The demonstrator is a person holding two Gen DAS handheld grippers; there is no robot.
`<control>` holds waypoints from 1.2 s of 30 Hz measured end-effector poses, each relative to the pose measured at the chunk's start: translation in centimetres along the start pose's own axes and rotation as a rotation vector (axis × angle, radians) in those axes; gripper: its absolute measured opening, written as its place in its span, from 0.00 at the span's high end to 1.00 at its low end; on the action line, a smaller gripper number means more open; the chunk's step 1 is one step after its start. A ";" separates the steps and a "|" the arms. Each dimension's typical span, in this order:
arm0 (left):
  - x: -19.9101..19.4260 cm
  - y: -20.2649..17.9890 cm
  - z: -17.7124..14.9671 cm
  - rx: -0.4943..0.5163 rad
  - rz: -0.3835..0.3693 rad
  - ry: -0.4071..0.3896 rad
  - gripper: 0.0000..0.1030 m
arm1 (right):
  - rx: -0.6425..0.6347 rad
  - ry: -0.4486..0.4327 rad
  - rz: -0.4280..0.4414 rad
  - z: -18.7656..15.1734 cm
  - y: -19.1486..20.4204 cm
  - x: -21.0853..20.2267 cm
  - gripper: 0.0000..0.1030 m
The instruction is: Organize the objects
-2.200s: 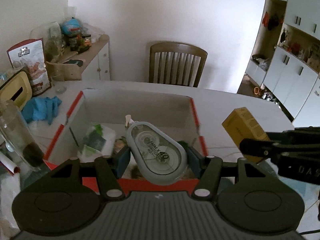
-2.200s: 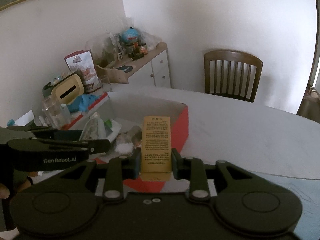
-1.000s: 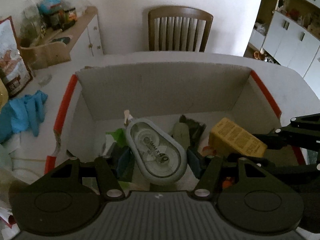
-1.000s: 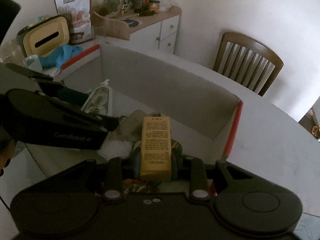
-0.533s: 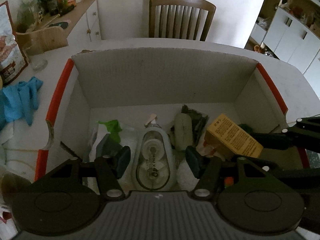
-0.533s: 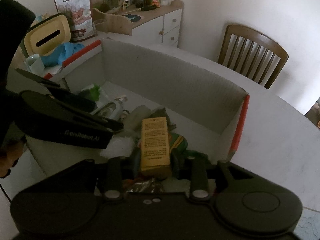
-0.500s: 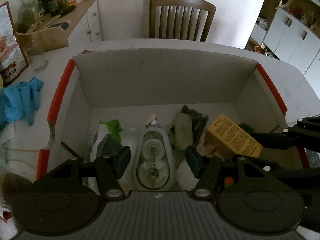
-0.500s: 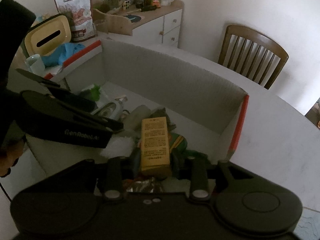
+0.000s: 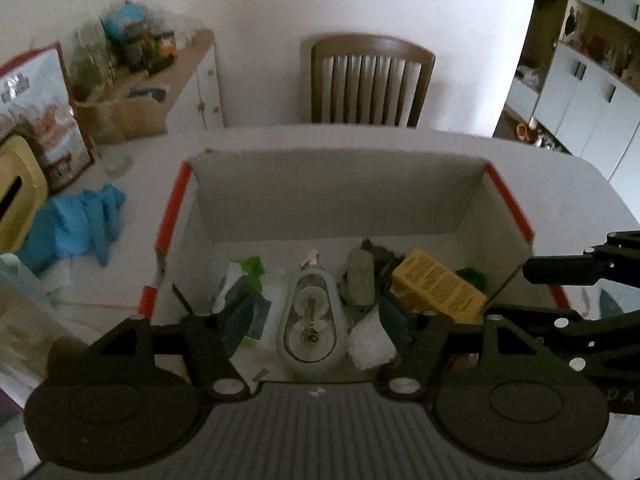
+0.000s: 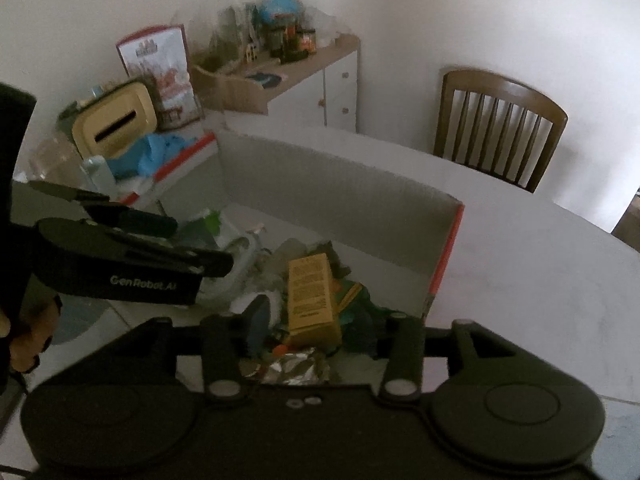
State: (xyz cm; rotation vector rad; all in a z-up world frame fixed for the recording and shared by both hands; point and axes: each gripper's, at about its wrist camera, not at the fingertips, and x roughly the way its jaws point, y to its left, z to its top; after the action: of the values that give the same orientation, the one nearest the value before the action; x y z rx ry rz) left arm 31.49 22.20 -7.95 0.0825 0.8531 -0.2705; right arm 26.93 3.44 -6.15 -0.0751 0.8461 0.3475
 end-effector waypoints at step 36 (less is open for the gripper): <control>-11.5 -3.3 -3.8 -0.082 -0.018 -0.185 0.03 | 0.089 -0.291 0.110 -4.5 0.3 -11.8 0.02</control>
State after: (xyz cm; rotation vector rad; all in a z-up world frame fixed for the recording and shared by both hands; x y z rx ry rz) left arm 20.59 22.05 -1.69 -0.0261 0.6800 -0.2553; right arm 16.35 -0.44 -0.32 0.1030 0.5774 0.4121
